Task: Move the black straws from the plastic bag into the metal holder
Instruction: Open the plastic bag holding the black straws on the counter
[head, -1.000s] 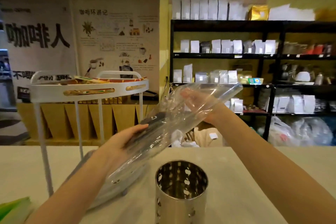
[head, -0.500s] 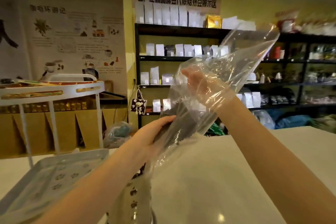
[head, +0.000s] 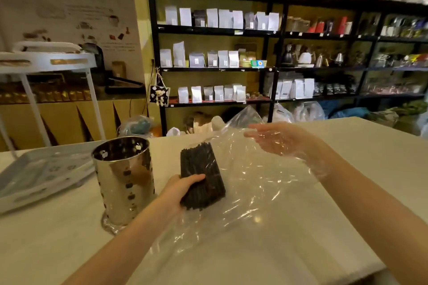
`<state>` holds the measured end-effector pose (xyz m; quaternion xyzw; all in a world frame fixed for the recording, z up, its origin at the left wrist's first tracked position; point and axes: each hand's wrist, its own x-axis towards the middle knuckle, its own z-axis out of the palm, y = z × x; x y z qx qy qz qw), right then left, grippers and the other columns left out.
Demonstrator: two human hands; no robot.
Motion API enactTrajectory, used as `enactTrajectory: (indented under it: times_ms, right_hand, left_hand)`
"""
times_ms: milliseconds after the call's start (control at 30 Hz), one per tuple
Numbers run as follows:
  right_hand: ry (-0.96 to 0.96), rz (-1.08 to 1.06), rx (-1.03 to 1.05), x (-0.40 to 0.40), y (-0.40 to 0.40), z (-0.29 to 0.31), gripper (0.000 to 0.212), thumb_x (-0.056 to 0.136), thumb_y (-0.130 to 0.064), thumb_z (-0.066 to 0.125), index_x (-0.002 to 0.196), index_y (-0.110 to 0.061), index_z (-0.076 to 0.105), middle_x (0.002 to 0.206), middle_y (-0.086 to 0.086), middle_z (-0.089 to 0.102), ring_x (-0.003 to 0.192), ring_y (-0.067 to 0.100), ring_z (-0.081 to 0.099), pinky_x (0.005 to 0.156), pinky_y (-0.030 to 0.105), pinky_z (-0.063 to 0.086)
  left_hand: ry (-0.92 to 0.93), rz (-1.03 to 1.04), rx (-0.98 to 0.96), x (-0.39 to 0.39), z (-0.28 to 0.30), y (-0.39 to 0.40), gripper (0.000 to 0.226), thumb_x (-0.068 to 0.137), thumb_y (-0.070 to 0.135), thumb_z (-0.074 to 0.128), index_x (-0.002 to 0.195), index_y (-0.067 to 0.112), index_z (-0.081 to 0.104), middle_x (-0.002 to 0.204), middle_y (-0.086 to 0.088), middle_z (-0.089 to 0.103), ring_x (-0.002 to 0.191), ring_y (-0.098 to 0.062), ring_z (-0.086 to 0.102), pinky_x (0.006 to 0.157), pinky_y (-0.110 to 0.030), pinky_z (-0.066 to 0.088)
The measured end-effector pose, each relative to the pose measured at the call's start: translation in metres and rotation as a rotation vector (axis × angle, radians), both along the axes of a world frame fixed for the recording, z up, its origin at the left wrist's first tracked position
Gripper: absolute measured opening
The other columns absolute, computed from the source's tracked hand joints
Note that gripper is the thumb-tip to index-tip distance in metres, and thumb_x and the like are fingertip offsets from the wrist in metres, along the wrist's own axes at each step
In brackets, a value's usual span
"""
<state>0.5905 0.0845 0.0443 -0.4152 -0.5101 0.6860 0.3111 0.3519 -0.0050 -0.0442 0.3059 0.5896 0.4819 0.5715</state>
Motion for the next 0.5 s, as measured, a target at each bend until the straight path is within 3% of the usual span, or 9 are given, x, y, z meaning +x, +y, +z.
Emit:
enactTrajectory:
  times_ms: [133, 267, 367, 433, 500]
  right_hand:
    - [-0.199, 0.0, 0.028, 0.015, -0.003, -0.04, 0.025, 0.091, -0.004, 0.047, 0.112, -0.013, 0.058, 0.08, 0.0, 0.076, 0.062, 0.008, 0.069, 0.057, 0.02, 0.056]
    - [-0.316, -0.083, 0.028, 0.019, 0.0, -0.079, 0.028, 0.091, -0.003, 0.05, 0.117, -0.01, 0.057, 0.083, 0.002, 0.075, 0.07, 0.012, 0.069, 0.056, 0.023, 0.053]
    - [-0.357, -0.26, 0.071, 0.013, 0.005, -0.099, 0.027, 0.085, 0.001, 0.055, 0.111, -0.006, 0.058, 0.058, 0.0, 0.072, 0.051, 0.007, 0.067, 0.046, 0.02, 0.053]
    - [-0.37, -0.367, 0.133, 0.004, 0.008, -0.109, 0.028, 0.082, 0.005, 0.057, 0.108, -0.005, 0.056, 0.045, -0.002, 0.067, 0.04, 0.005, 0.063, 0.044, 0.02, 0.052]
    - [-0.347, -0.478, 0.176, -0.007, 0.011, -0.119, 0.031, 0.08, 0.007, 0.059, 0.109, -0.003, 0.054, 0.048, 0.003, 0.066, 0.035, 0.005, 0.058, 0.045, 0.02, 0.048]
  left_hand:
    - [0.171, 0.024, 0.006, -0.003, -0.021, -0.005, 0.06, 0.07, 0.017, 0.074, 0.119, 0.01, 0.04, 0.1, -0.015, 0.06, 0.08, -0.028, 0.061, 0.056, -0.035, 0.05]
    - [0.243, 0.061, 0.068, -0.001, -0.03, -0.006, 0.061, 0.072, 0.013, 0.072, 0.121, 0.012, 0.036, 0.115, -0.015, 0.055, 0.091, -0.03, 0.059, 0.064, -0.038, 0.052]
    - [0.377, 0.081, 0.131, 0.001, -0.03, -0.004, 0.063, 0.074, 0.011, 0.07, 0.124, 0.009, 0.032, 0.121, -0.014, 0.052, 0.102, -0.031, 0.055, 0.078, -0.04, 0.05]
    - [0.466, 0.075, 0.157, 0.003, -0.03, -0.002, 0.067, 0.076, 0.011, 0.068, 0.129, 0.009, 0.027, 0.125, -0.016, 0.05, 0.107, -0.033, 0.054, 0.075, -0.037, 0.049]
    - [0.558, 0.083, 0.172, 0.003, -0.032, 0.0, 0.073, 0.076, 0.012, 0.068, 0.133, 0.008, 0.022, 0.129, -0.017, 0.049, 0.111, -0.032, 0.052, 0.078, -0.035, 0.047]
